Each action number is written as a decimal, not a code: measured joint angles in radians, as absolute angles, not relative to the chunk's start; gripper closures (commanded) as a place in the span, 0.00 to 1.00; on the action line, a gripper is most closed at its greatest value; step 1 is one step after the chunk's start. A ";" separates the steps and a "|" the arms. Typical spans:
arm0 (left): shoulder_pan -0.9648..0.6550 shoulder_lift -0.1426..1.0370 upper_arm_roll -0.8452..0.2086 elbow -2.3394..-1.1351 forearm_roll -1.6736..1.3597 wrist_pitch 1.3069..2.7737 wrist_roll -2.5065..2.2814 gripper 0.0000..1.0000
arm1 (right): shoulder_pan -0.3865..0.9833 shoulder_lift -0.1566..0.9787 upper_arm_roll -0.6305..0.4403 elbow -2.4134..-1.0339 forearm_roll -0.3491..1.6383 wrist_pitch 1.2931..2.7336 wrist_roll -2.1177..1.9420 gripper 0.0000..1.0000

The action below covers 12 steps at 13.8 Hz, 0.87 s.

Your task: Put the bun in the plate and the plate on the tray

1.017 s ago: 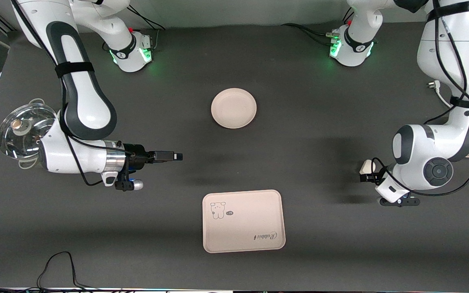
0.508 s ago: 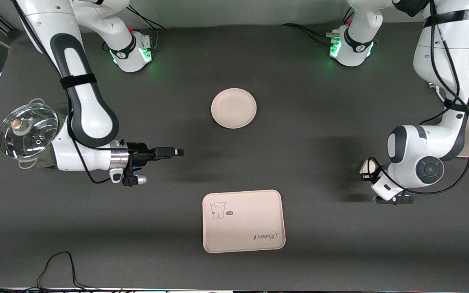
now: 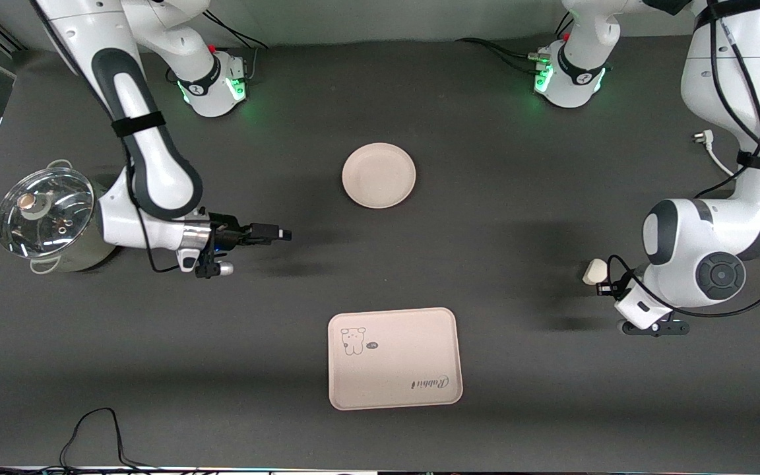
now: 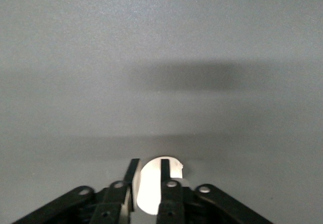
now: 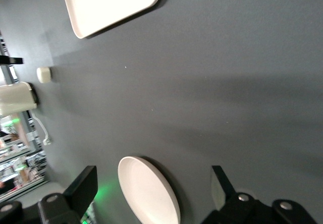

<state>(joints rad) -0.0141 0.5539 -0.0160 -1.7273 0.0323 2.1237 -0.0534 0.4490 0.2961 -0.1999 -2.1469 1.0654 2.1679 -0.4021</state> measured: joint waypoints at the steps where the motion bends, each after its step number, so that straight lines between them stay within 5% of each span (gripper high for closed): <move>1: -0.014 0.552 -0.016 -1.726 0.032 2.110 -0.053 0.00 | 0.464 0.286 -0.200 -2.162 1.068 2.187 -0.402 0.01; 8: -0.014 0.537 -0.016 -1.791 0.032 2.144 -0.053 0.00 | 0.465 0.266 -0.211 -2.197 1.105 2.198 -0.428 0.00; 9: -0.014 0.528 -0.016 -1.829 0.032 2.191 -0.053 0.06 | 0.465 0.266 -0.212 -2.208 1.139 2.198 -0.456 0.00; 10: -0.014 0.522 -0.017 -1.863 0.032 2.230 -0.053 0.23 | 0.465 0.266 -0.212 -2.222 1.170 2.198 -0.488 0.00; 12: -0.014 0.518 -0.017 -1.920 0.032 2.293 -0.053 1.00 | 0.465 0.266 -0.213 -2.247 1.198 2.198 -0.526 0.00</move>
